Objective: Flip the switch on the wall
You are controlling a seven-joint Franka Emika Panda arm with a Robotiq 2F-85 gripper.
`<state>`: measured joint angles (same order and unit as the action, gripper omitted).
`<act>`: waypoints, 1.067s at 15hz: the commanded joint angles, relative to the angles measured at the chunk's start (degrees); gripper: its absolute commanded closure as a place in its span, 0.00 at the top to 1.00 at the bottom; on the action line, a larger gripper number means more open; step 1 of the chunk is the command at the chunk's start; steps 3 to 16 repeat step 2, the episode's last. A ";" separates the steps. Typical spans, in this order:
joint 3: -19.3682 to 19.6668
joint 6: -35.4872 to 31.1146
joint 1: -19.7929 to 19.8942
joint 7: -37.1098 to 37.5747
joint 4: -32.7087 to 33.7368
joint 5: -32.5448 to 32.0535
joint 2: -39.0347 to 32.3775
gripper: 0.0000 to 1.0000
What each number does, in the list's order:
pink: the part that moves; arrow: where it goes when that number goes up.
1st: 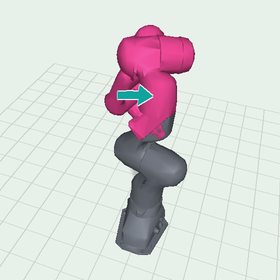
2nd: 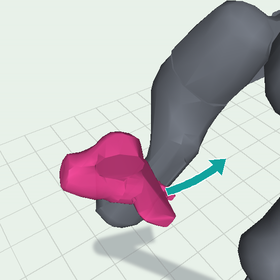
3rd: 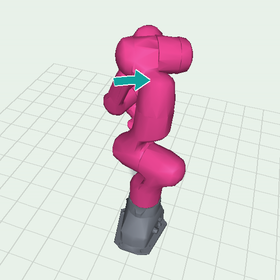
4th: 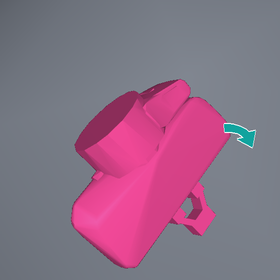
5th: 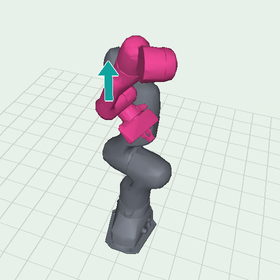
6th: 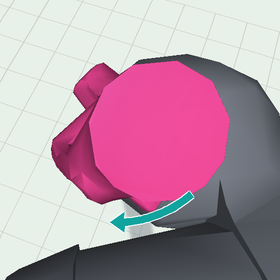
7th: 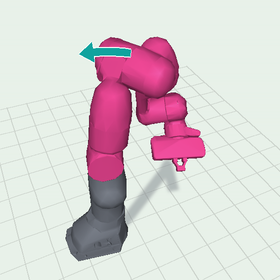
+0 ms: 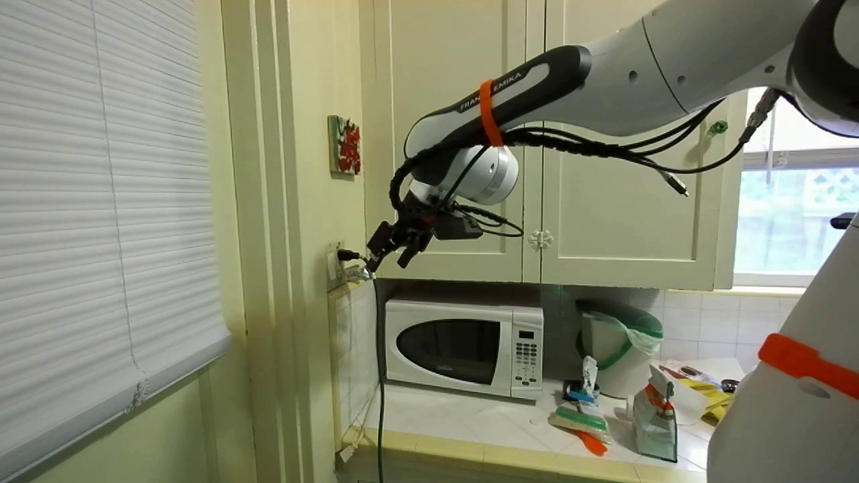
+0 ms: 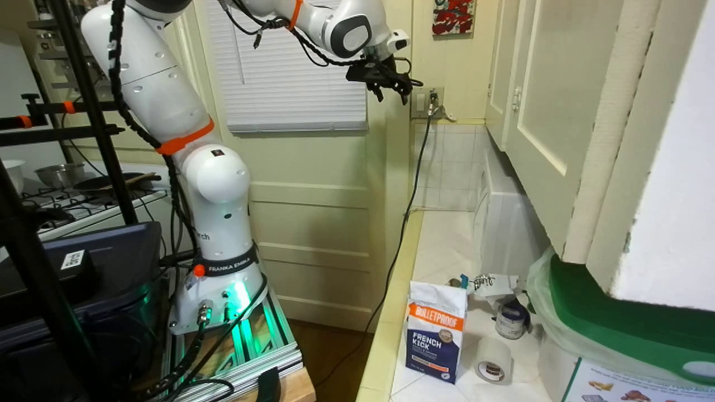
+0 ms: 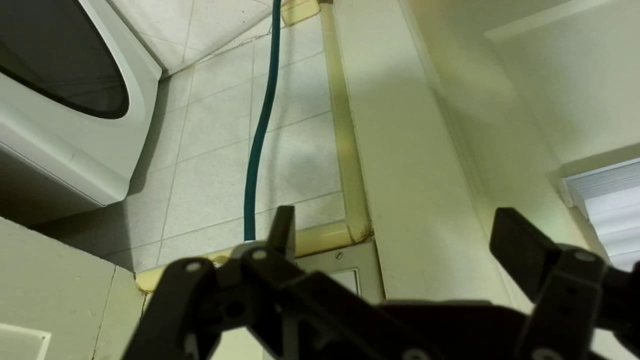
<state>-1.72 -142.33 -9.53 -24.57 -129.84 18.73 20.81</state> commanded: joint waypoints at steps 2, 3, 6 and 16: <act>1.21 -0.02 -1.16 0.61 0.07 -1.22 -0.03 1.00; 1.21 -0.02 -1.16 0.61 0.07 -1.22 -0.03 1.00; 1.21 -0.02 -1.16 0.61 0.07 -1.22 -0.03 1.00; 1.21 -0.02 -1.16 0.61 0.07 -1.22 -0.03 1.00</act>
